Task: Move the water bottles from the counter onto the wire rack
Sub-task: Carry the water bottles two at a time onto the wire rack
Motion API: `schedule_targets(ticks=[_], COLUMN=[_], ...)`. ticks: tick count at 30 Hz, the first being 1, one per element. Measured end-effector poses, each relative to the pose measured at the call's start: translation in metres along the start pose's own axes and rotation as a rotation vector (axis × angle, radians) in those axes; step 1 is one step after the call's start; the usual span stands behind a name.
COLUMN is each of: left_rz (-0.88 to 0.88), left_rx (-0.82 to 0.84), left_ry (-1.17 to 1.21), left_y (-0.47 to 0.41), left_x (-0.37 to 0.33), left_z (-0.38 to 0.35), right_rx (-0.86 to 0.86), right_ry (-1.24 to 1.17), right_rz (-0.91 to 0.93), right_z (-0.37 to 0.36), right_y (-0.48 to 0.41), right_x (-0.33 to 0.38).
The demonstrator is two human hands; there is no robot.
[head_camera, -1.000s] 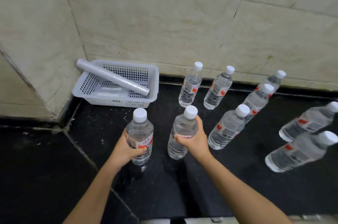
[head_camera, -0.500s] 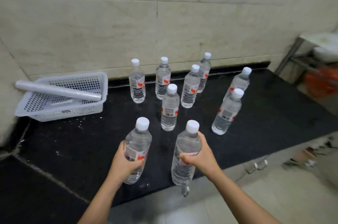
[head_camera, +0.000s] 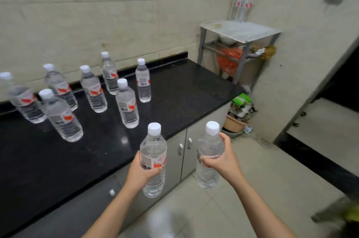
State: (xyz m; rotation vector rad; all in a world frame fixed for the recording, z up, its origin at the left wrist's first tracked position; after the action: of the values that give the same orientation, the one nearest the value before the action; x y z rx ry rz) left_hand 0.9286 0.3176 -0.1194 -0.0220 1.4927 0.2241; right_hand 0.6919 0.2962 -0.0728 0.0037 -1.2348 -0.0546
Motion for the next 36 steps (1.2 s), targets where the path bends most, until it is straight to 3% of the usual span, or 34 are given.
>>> schedule_targets(ticks=[12,26,36], left_rz=[-0.070,-0.070,-0.084], left_rx=[0.229,0.347,0.454], left_ry=[-0.055,0.075,0.083], left_y=[-0.052,-0.208,-0.281], left_x=[-0.034,-0.059,-0.097], left_z=[-0.129,-0.342,-0.445], right_rx=[-0.232,-0.240,-0.325], right_ry=[-0.018,0.037,-0.030], right_rz=[-0.118,-0.186,-0.177], right_z=[0.126,0.288,0.370], right_y=[-0.017,-0.183,-0.263], right_x=[-0.052,-0.082,-0.096])
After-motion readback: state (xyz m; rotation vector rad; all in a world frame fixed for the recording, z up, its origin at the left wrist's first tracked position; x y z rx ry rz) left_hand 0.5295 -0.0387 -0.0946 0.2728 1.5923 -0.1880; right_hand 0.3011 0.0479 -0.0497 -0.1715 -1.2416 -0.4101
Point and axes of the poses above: each hand's wrist, its own y-axis away from the middle knuckle, its own z-axis out of the back of the hand, x = y × z, the point moved 2 cm from there along -y, towards the middle knuckle
